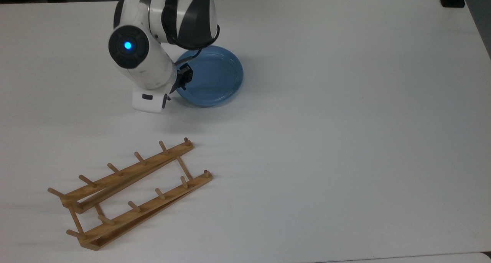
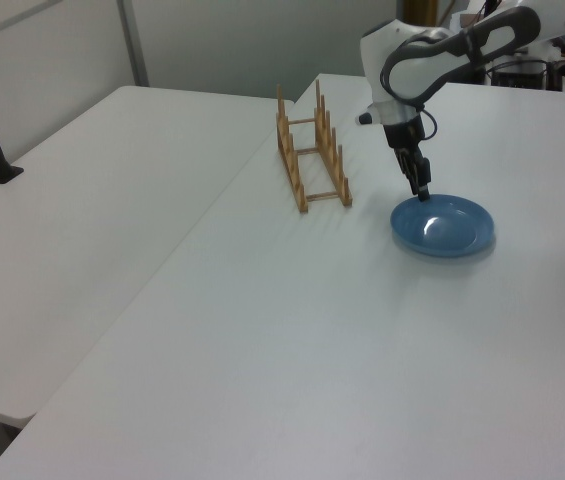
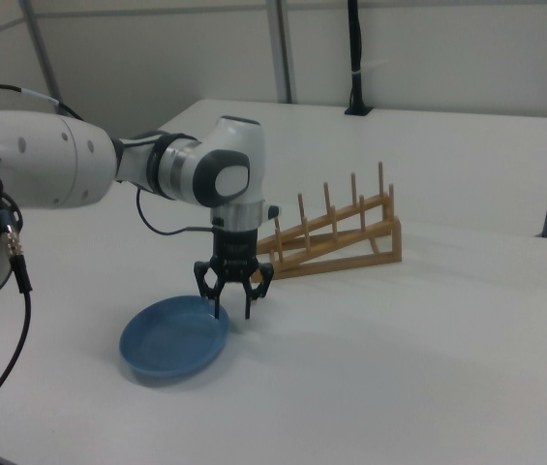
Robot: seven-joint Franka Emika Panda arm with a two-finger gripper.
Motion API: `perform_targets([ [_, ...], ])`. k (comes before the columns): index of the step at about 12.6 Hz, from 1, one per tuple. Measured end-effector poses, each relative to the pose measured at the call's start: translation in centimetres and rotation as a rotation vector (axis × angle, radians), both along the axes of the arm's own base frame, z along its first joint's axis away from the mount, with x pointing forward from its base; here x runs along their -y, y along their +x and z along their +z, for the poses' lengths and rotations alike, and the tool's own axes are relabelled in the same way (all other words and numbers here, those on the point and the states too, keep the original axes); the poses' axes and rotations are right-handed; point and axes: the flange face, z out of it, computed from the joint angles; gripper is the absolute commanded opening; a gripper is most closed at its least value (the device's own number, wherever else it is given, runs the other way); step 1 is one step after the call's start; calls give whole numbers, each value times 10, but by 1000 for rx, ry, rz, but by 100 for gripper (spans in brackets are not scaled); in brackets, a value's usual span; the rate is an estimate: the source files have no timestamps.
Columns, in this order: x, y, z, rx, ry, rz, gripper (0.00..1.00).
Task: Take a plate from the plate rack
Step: 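Open the gripper to release the plate rim and raise slightly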
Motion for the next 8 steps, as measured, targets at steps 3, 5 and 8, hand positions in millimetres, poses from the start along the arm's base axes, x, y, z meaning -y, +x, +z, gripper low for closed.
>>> perform_targets([
  [3, 0, 0, 45, 68, -26, -56, 100],
  [5, -4, 0, 80, 117, -51, -137, 100],
  [8, -10, -6, 137, 189, -87, -288, 100],
])
